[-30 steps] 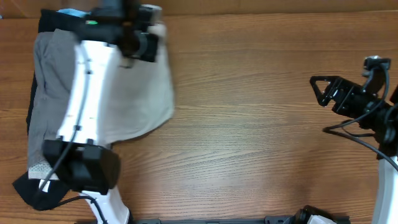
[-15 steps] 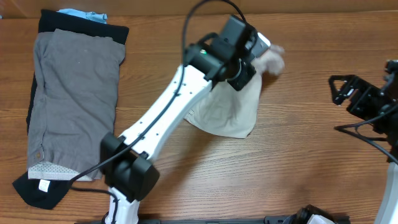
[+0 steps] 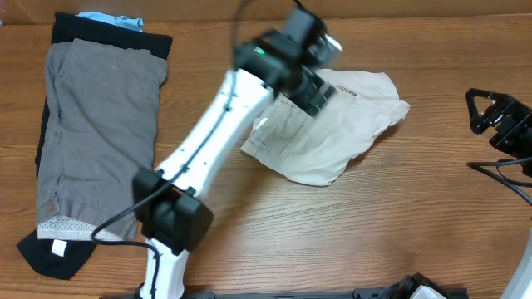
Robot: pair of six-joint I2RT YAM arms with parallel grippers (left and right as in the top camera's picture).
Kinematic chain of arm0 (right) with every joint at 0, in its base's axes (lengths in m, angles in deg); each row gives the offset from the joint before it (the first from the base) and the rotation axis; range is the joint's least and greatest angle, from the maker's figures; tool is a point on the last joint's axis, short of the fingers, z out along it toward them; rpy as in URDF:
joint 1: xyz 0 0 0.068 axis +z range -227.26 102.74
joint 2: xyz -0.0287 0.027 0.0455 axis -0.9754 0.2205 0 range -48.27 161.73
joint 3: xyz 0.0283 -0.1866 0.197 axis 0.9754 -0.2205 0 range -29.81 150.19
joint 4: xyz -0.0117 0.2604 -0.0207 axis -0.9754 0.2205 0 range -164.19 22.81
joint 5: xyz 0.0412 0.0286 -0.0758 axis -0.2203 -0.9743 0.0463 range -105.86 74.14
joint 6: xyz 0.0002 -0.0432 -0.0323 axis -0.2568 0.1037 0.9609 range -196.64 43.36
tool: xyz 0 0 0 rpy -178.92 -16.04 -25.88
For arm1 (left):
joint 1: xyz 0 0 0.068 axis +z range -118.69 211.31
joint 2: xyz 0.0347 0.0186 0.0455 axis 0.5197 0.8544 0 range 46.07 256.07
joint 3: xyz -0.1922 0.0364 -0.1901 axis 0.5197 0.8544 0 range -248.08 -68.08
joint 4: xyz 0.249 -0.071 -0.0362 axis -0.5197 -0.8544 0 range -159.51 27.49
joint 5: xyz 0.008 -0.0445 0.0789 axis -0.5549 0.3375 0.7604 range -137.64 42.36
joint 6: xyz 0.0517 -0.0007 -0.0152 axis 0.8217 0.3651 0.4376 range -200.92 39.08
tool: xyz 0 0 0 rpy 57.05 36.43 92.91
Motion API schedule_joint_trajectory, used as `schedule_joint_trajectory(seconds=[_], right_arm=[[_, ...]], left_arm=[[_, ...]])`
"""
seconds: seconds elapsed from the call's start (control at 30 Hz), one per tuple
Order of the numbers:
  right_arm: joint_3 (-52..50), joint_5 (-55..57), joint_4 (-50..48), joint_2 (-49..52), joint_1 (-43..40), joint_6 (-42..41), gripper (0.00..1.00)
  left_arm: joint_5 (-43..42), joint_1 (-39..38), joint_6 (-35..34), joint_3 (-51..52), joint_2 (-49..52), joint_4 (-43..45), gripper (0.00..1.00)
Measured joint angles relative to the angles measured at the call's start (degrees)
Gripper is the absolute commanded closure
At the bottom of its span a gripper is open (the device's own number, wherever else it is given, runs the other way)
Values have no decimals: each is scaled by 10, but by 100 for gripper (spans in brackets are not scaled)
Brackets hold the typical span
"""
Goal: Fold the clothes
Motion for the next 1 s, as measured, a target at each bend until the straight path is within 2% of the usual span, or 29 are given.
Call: schedule_joint_trajectory(seconds=[0.13, 0.23, 0.43, 0.77, 0.93, 1.0], right_arm=[[0, -15, 1, 16, 0, 0, 0], [0, -19, 8, 31, 0, 0, 0], [0, -20, 22, 47, 0, 0, 0], [0, -23, 35, 47, 0, 0, 0], [0, -23, 35, 47, 0, 0, 0], [0, -23, 35, 47, 0, 0, 0]], left_arm=[[-31, 66, 3, -6, -3, 23, 0], [-45, 86, 9, -6, 16, 66, 0], [-70, 83, 31, -6, 101, 123, 0], [-100, 81, 50, -6, 208, 156, 0], [-112, 75, 52, -6, 210, 164, 12], [-115, 73, 53, -6, 210, 164, 20]])
